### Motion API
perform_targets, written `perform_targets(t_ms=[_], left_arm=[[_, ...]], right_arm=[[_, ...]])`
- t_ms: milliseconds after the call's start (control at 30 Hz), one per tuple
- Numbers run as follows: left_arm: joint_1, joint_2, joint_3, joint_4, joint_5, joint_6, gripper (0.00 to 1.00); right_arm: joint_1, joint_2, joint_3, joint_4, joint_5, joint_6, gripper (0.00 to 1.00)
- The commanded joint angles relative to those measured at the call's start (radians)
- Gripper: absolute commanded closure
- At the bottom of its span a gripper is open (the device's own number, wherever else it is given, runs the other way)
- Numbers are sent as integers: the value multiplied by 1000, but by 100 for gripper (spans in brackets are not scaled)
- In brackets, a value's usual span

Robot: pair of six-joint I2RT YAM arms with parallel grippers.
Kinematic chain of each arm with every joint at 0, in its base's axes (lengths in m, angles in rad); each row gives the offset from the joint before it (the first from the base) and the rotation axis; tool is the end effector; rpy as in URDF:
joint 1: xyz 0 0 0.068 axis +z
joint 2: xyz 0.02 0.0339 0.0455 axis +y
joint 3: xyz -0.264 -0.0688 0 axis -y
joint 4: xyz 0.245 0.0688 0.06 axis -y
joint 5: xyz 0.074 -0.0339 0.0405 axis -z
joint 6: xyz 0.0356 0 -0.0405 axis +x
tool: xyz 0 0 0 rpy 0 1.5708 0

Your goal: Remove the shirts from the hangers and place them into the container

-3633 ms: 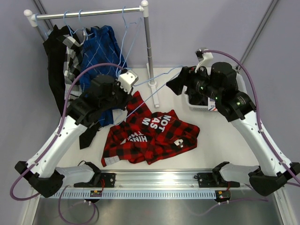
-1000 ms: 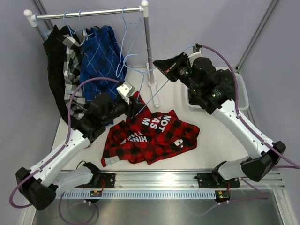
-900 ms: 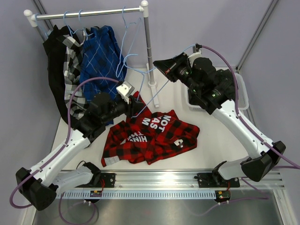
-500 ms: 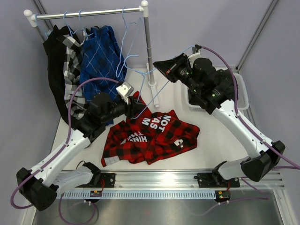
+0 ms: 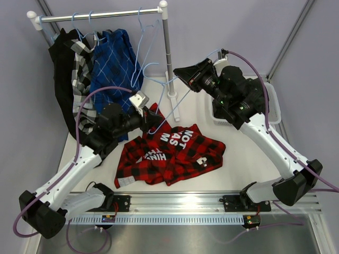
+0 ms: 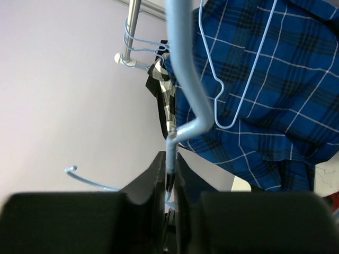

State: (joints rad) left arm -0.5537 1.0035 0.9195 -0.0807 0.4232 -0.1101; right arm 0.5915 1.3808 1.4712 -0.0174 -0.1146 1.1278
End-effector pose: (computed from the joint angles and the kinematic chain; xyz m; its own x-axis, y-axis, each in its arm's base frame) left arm 0.1899 -0.1346 0.3579 -0.2292 0.0239 -0.9731 0.8037 0.5686 -0.1753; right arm 0.2615 0.1806 0.4626 -0.5601 0.7050 -0.4350 -0.3327 0.2895 0.8975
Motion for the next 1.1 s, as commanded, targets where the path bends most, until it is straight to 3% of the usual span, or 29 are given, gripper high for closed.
perform_targets(t_ms=[0, 33, 67, 167, 267, 567, 700, 800, 1067], left_arm=[[12, -14, 24, -3, 28, 32, 100], [14, -17, 41, -22, 16, 44, 100], [20, -19, 50, -37, 5, 58, 100], [31, -25, 82, -111, -57, 104, 100], [49, -43, 107, -175, -124, 144, 100], [98, -8, 266, -392, -339, 158, 100], [112, 61, 375, -468, -416, 130, 100], [113, 67, 398, -491, -419, 130, 100], [147, 87, 432, -554, -532, 115, 100]], right_arm=[[-15, -32, -5, 59, -17, -92, 71], [-16, -32, -17, 28, -16, -106, 51], [-16, -32, -20, 24, -17, -126, 41], [-16, -35, -22, -85, -25, -218, 17], [-18, -64, -44, -156, -14, -305, 4], [-16, -276, -84, -400, 26, -643, 1], [-16, -367, -72, -501, 148, -766, 0], [-16, -408, -83, -526, 207, -796, 0], [-16, -447, -152, -529, 187, -781, 1]])
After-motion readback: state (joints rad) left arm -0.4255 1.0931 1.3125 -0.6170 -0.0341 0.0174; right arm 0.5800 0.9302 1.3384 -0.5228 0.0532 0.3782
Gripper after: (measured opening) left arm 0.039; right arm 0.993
